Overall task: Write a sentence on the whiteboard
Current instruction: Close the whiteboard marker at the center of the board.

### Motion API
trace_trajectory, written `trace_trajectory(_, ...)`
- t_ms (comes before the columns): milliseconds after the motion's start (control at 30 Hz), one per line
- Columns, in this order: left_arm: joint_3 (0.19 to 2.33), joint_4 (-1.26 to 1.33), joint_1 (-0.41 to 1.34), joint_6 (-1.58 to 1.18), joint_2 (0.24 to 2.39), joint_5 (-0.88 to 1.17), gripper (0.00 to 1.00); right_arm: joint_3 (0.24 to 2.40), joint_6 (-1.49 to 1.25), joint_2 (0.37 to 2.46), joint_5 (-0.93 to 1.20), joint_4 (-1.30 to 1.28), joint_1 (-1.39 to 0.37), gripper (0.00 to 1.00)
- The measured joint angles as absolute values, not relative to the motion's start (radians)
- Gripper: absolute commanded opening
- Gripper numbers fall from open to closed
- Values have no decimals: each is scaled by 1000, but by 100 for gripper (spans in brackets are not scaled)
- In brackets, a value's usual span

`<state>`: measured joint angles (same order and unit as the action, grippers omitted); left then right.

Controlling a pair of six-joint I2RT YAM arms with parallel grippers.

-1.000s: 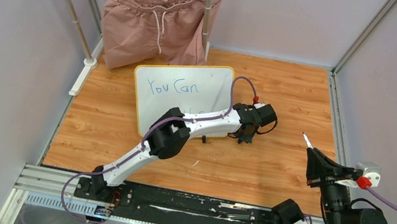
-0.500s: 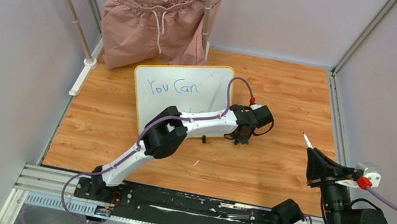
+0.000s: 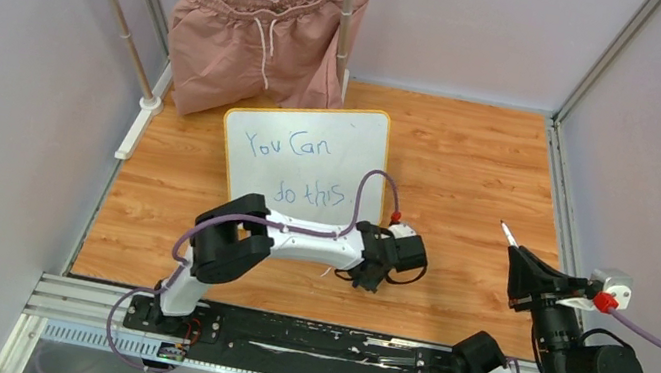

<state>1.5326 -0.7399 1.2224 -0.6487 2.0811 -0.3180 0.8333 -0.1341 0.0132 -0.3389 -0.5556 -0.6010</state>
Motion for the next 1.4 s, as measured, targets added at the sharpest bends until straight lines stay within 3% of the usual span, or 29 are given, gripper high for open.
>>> trace_trajectory(200,1315,-669,1238,-701,1937,-303,0,832,-147,13,-331,-563,-601,0)
trace_trajectory(833,1297,-657,1235,-662,1925,-281,36,832,-165,13,-322,-606,-601,0)
trace_trajectory(1067,1307,-676,1236,-651,1929,-277,35,832,-165,13,-322,-607,-601,0)
trace_trajectory(1400,1323,-686,1235,-627,1941,-254,26,833,-165,13,-322,-607,-601,0)
